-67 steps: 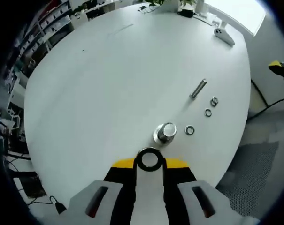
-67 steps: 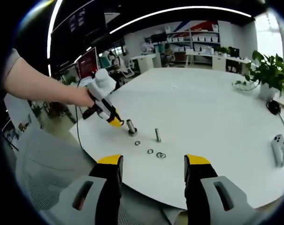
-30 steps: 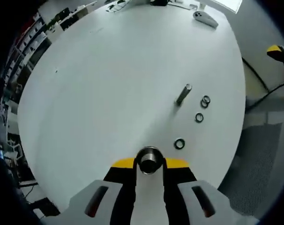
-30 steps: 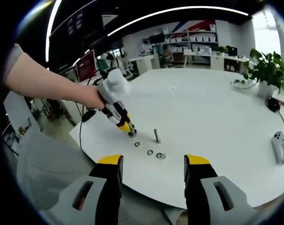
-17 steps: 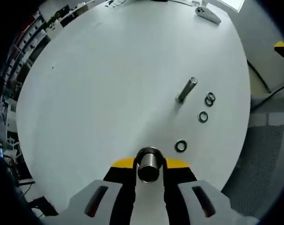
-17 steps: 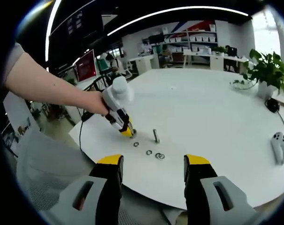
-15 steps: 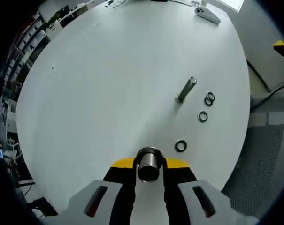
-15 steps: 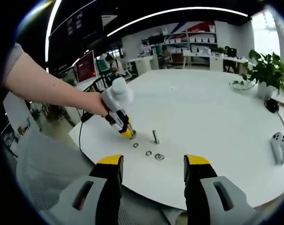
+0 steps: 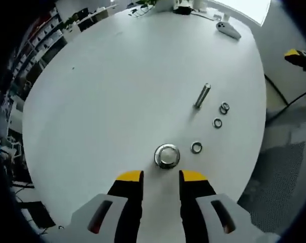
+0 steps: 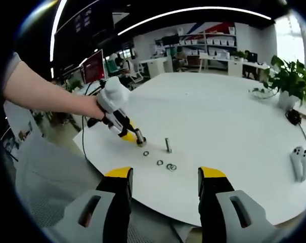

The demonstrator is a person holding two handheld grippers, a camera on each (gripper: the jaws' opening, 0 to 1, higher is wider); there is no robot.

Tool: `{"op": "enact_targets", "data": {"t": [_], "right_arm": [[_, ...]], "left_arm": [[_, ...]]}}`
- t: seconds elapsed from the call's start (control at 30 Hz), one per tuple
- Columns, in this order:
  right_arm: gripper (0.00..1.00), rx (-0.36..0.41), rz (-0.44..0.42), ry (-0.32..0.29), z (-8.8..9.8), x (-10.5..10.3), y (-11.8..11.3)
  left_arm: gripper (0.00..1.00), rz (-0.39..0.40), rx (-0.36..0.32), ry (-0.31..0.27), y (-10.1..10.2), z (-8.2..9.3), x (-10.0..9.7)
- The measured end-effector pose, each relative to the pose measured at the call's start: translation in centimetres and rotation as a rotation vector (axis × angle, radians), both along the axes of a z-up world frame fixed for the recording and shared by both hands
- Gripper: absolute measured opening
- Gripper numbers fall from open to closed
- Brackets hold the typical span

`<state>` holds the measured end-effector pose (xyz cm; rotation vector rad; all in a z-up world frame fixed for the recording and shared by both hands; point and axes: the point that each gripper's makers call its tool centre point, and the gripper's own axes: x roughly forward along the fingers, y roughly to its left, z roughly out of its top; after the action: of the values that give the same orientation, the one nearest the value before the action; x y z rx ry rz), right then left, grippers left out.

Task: Place the washer onto the threaded stud by aligning its center hole with the stud, sliding it down to the base, and recovering from edge contact or off-axis alignment until the washer reaches the visible bottom stop.

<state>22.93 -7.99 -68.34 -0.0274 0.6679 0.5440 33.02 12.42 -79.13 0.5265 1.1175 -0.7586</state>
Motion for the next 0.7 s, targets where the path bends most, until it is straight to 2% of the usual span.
{"op": "enact_targets", "data": {"t": [0.2, 0.53, 0.7], "right_arm": [[0.54, -0.008, 0.005, 0.005, -0.1, 0.0, 0.0], [0.54, -0.024, 0.000, 0.020, -0.5, -0.2, -0.2], [0.54, -0.028, -0.011, 0.020, -0.5, -0.1, -0.4]], "left_arm": [[0.26, 0.049, -0.081, -0.072, 1.4, 2.4, -1.2], [0.28, 0.156, -0.147, -0.083, 4.6, 3.3, -4.7], [0.28, 0.178, -0.190, -0.108, 4.9, 4.5, -5.8]]}}
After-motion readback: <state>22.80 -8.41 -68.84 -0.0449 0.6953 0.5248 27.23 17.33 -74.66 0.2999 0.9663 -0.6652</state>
